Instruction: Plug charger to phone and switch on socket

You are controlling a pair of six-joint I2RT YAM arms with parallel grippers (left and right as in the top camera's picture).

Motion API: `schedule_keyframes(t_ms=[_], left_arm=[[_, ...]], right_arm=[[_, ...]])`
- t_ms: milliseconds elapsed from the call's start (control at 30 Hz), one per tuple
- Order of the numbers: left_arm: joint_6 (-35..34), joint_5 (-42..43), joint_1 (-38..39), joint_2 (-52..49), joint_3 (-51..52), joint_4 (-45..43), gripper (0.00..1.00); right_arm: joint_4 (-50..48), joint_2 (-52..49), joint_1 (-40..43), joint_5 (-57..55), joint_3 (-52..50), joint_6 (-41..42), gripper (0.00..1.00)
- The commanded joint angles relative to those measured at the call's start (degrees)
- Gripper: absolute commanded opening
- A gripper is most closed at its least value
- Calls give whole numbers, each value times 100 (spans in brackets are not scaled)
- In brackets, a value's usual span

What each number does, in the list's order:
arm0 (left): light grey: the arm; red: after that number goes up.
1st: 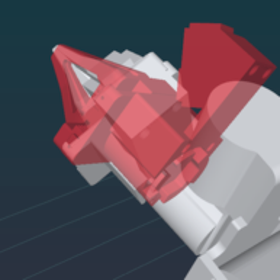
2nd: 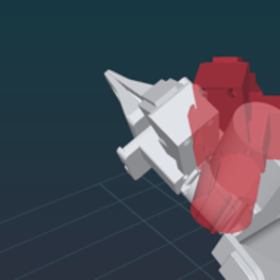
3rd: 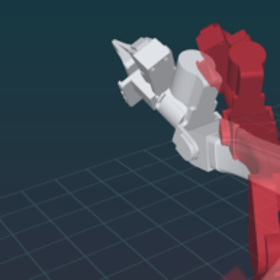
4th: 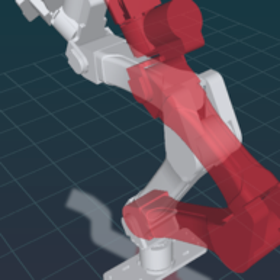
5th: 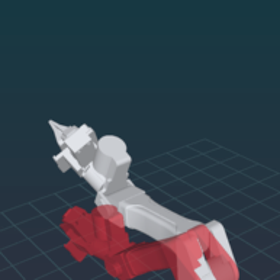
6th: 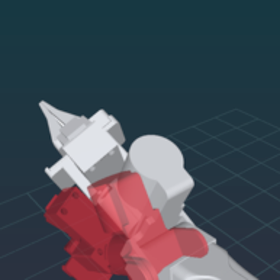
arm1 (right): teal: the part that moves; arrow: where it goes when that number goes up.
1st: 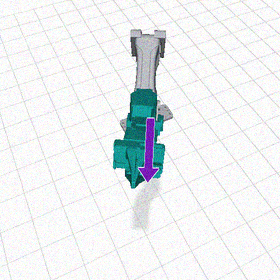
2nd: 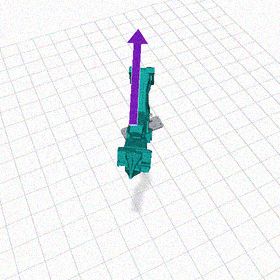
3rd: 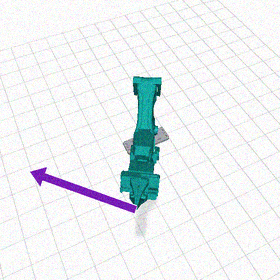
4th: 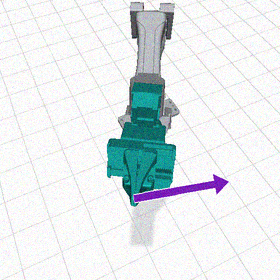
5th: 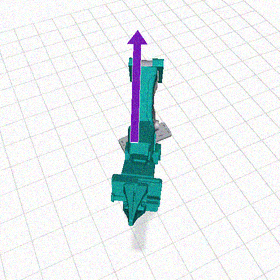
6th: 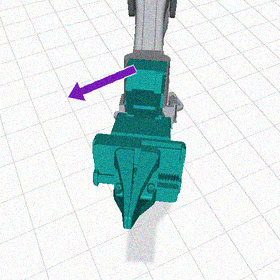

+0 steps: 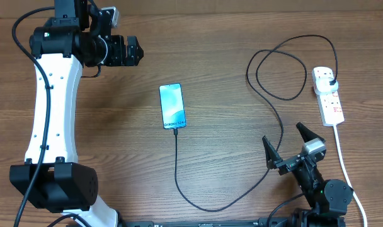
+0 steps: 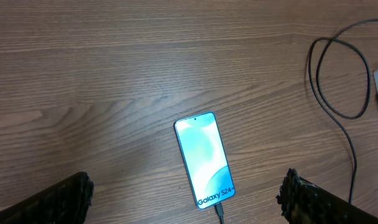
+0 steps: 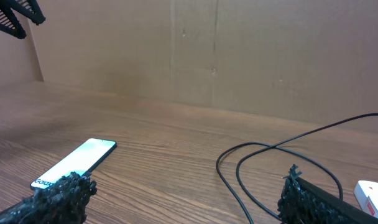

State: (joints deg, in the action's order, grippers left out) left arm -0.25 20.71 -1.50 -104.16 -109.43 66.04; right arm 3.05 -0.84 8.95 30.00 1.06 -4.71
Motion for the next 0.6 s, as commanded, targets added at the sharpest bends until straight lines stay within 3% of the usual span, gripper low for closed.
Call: schedule_keyframes(t_ms=[0,167,300,567], left_arm=[[-15,-57,31,-44,17,-2,100],[0,-96,35,122,20,17,100],[4,-702,20,568,188,33,100],[94,-1904,0,2490,1991,-520,100]], right_arm=[[-15,68,-31,-42,-61,13,100],[-15,68,-31,-42,-61,13,100],[-15,68,-31,-42,-61,13,100],[-15,68,-31,-42,-61,13,100]])
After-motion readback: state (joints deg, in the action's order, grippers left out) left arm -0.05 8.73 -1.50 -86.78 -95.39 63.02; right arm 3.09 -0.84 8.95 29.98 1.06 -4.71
